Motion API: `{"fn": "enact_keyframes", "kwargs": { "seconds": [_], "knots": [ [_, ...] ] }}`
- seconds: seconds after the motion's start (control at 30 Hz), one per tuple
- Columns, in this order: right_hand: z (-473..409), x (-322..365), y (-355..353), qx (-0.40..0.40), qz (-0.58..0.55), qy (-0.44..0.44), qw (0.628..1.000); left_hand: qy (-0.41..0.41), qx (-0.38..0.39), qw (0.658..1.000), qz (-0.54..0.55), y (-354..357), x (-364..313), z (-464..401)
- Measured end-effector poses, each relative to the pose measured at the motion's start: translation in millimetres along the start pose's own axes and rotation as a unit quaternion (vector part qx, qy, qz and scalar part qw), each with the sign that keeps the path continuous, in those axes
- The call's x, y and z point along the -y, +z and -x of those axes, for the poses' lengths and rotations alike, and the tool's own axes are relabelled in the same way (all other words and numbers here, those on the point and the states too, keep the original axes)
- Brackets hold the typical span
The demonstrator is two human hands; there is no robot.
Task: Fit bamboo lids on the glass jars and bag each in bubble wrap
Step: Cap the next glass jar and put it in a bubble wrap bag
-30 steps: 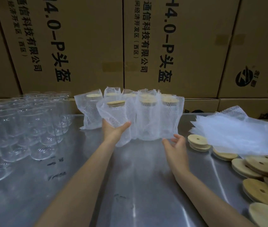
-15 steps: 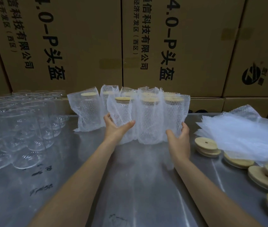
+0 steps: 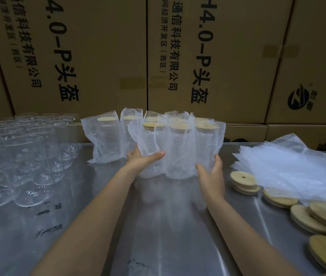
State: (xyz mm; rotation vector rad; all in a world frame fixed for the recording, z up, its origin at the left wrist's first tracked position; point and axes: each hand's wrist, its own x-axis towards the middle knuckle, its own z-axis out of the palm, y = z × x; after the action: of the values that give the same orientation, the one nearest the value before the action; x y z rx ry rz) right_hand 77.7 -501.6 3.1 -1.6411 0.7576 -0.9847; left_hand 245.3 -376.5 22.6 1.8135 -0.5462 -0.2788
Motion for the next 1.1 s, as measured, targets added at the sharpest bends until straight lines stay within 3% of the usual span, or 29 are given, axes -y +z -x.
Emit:
{"fn": "enact_keyframes", "kwargs": {
  "seconds": [0.1, 0.23, 0.37, 0.53, 0.63, 0.73, 0.9, 1.1],
  "knots": [
    [7, 3, -3, -0.008, -0.008, 0.003, 1.000, -0.002, 0.022, 1.000, 0.022, -4, -4, 13],
    [26, 8, -13, -0.014, -0.018, -0.001, 1.000, -0.047, 0.008, 0.997, -0.068, -6, 8, 49],
    [48, 9, -26, 0.004, -0.004, 0.013, 1.000, 0.032, -0.064, 0.991, -0.113, -14, 22, 99],
    [82, 10, -44, 0.064, 0.032, -0.009, 0.997, 0.098, -0.082, 0.966, -0.224, -43, 34, 160],
    [100, 14, -54, 0.090, 0.047, -0.025, 0.995, 0.140, -0.122, 0.926, -0.328, -74, 30, 182],
    [116, 16, -64, 0.107, 0.052, -0.016, 0.993, 0.183, -0.203, 0.845, -0.460, -112, 13, 186],
    [135, 16, -77, 0.117, 0.062, -0.020, 0.991, 0.012, -0.269, 0.744, -0.611, -173, -19, 189],
    [149, 15, -87, 0.115, 0.065, -0.032, 0.991, -0.088, -0.300, 0.749, -0.584, -202, -15, 205]
  ]
}}
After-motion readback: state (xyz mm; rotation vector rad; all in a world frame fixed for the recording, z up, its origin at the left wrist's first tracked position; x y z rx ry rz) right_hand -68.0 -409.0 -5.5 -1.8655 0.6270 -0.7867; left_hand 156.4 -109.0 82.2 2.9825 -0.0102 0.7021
